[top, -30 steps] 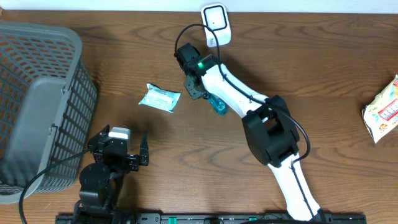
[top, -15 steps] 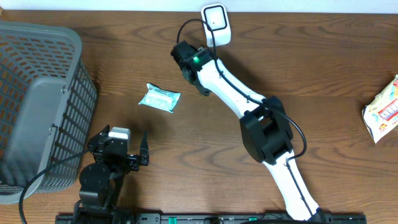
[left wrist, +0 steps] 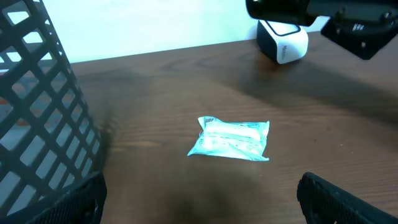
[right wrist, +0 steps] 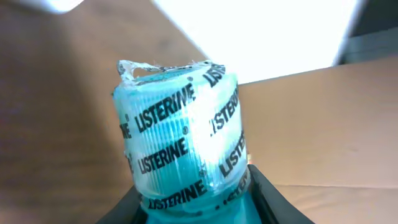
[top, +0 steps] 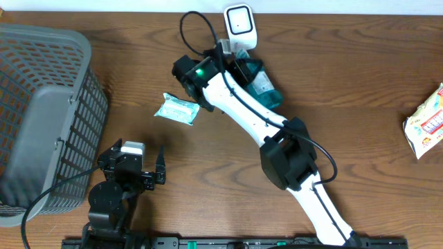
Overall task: Scan the item barcode
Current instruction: 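Hold the mouthwash bottle in front of the white scanner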
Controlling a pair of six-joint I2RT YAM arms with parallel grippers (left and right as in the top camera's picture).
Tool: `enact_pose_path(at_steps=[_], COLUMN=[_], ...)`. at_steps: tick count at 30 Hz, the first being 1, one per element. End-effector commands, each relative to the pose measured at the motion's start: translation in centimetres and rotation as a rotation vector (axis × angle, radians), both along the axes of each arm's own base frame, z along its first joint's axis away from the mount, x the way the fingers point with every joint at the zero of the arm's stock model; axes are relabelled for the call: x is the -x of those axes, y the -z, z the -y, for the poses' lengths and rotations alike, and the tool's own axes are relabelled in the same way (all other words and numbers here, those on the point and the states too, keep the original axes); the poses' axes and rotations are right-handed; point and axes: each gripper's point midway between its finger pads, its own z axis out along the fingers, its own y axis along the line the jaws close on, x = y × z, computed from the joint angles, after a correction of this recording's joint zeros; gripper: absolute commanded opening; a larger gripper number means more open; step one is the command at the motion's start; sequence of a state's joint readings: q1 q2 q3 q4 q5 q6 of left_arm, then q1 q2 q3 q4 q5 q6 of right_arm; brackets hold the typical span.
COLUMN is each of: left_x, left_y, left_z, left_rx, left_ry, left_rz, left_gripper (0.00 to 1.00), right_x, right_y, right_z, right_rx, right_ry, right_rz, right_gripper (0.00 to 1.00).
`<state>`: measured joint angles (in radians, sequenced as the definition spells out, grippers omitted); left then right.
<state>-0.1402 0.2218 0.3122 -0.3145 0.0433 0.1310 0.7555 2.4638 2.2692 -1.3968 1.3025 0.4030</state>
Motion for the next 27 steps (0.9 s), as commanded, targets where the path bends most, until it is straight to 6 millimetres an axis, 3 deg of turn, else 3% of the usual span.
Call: enact_pose_path(at_steps=[1,8,18,27], left_x=[0.0,0.0,0.0,0.0], left_y=[0.0,0.0,0.0,0.0], left_z=[0.0,0.0,0.0,0.0], left_rx=[0.001,0.002,0.001,0.002], left_ry=[0.001,0.001,0.001,0.001], left_rz=[0.002,0.001,0.002,0.002], left_gripper=[0.98,0.98,0.98,0.98], right_x=[-0.1,0.1,0.2,0.0], right_y=[-5.5,-5.1,1.2,6.0], right_z=[-0.3,-0.6,-1.5,-2.0], right_rx=[0.116,0.045,-0.329,-0.080], right_ry=[-0.010,-0.003,0.090,0.023], right_rz=[0.232,0.279,0.212,0.072], right_gripper=[0.01,0.01,0.02,0.02])
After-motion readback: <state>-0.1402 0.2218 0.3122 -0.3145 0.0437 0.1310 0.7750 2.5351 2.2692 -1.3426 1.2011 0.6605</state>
